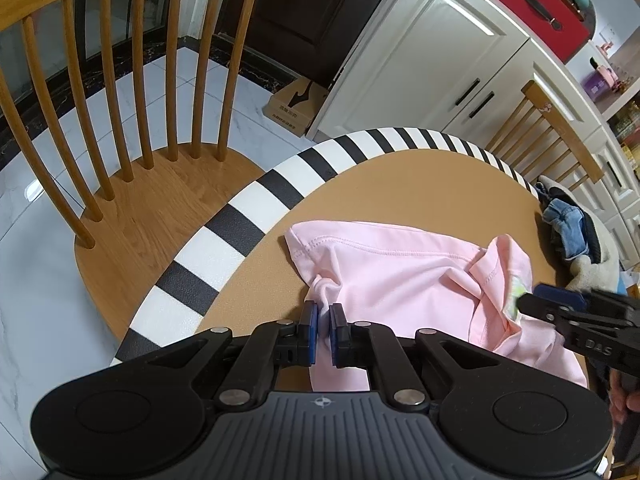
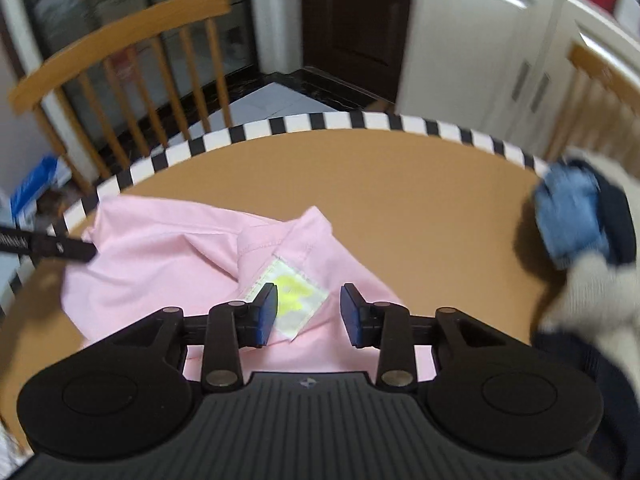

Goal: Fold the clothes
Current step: 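Hold the T-shirt edge with the left gripper while the right gripper grasps the collar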

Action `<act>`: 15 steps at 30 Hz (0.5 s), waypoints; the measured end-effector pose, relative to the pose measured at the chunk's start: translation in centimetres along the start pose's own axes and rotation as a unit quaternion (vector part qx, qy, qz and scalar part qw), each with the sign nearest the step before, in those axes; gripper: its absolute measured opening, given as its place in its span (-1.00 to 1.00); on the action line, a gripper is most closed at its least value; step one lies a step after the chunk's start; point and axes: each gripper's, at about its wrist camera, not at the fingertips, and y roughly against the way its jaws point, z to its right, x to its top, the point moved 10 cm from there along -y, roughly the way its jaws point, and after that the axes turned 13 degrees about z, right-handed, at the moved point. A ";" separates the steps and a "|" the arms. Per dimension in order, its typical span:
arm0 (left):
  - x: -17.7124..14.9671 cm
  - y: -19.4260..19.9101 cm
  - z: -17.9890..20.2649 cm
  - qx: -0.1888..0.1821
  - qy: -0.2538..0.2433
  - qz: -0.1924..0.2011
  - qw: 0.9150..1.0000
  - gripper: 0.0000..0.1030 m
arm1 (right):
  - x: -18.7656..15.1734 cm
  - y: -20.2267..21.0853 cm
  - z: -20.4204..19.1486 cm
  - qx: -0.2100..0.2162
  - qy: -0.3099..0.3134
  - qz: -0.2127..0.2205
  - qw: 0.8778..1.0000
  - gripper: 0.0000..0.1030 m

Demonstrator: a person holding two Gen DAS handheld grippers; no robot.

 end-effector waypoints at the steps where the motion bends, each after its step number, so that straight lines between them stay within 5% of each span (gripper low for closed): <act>1: 0.0 0.0 0.0 0.000 0.000 -0.001 1.000 -0.85 | 0.0 -0.5 0.0 0.009 0.009 -0.006 1.000 -0.29; 4: 0.1 0.0 -0.2 -0.002 -0.002 -0.001 1.000 -0.85 | 0.2 -1.8 0.2 0.036 0.025 -0.023 0.999 -0.31; 8: 0.1 -0.1 -0.2 -0.004 -0.003 0.000 1.000 -0.85 | 0.4 -2.3 0.0 0.080 0.001 -0.048 0.996 -0.72; 15: 0.3 -0.3 -0.3 -0.008 0.007 -0.006 1.000 -0.85 | 2.2 0.5 1.1 0.053 0.021 -0.046 0.997 -0.85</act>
